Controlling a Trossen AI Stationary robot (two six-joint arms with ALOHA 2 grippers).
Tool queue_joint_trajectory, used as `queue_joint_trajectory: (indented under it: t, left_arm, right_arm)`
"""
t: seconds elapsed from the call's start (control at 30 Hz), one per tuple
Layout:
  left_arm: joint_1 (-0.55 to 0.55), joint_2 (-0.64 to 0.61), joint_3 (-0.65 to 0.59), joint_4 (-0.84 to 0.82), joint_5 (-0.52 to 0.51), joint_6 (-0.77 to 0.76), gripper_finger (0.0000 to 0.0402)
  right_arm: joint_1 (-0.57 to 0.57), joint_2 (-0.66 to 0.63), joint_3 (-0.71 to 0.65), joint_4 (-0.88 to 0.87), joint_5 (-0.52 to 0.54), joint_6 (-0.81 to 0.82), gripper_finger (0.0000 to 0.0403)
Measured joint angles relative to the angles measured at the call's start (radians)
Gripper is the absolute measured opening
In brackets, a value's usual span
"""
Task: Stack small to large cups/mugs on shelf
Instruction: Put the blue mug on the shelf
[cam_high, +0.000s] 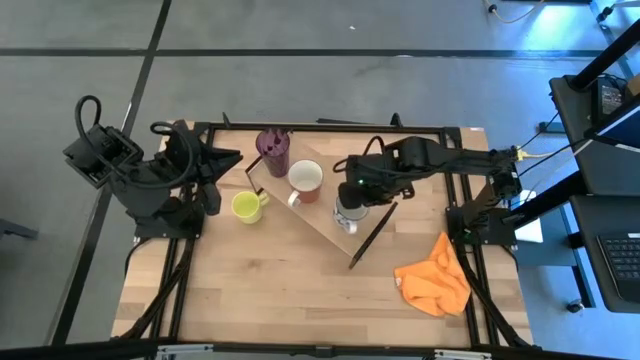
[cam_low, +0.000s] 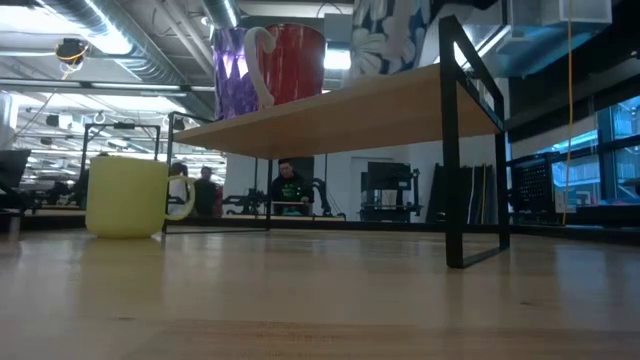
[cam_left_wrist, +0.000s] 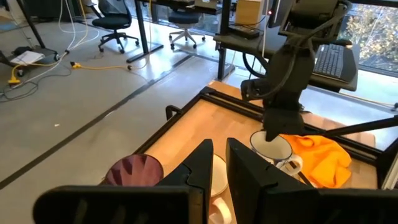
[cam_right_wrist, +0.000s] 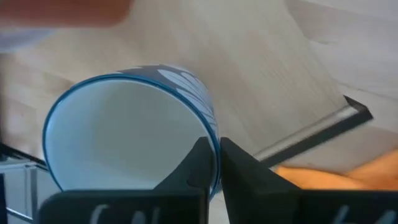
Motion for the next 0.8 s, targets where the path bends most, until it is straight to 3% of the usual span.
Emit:
queue_joint_trajectory:
  t: [0.43,0.8]
  left_arm:
    - [0.0,0.0,0.0,0.0,-0.001,0.002,0.0039]
    - [0.0,0.0,0.0,0.0,-0.001,0.001,0.0039]
  right_arm:
    - [-0.001,0.06,0.002,0.036,0.024,-0.039,0.003]
    - [-0.011,0.054,0.0,0.061,0.024,-0.061,0.0071]
